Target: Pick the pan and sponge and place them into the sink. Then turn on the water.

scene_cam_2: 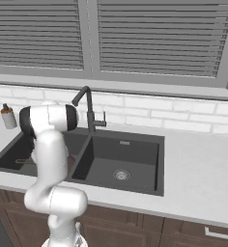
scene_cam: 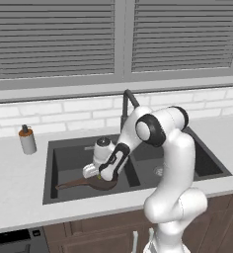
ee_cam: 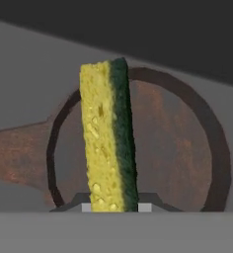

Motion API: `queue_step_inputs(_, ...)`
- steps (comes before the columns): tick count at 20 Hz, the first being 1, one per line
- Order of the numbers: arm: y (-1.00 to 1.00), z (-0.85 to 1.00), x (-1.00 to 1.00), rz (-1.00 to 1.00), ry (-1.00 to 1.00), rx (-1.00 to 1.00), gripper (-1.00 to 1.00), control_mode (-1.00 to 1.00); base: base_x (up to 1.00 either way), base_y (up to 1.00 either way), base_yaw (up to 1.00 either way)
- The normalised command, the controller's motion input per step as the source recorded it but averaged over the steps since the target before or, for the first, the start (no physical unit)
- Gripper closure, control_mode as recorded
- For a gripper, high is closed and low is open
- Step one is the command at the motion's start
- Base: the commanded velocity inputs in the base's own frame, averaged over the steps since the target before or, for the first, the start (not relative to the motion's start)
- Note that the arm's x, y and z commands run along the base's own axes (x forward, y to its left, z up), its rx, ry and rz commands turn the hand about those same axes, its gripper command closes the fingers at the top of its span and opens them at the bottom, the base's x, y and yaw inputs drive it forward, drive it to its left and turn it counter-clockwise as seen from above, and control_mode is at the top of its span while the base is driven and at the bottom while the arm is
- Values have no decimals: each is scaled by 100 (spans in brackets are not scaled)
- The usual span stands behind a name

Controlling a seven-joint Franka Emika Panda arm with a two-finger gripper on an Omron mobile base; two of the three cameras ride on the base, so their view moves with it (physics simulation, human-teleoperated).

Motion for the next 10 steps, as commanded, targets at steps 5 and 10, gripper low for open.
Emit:
queue_step_inputs(5, 0, -25, 24, 0, -6, 0, 100, -100, 0, 0, 0)
queue_step_inputs(10, 0, -25, 11, 0, -6, 0, 100, -100, 0, 0, 0)
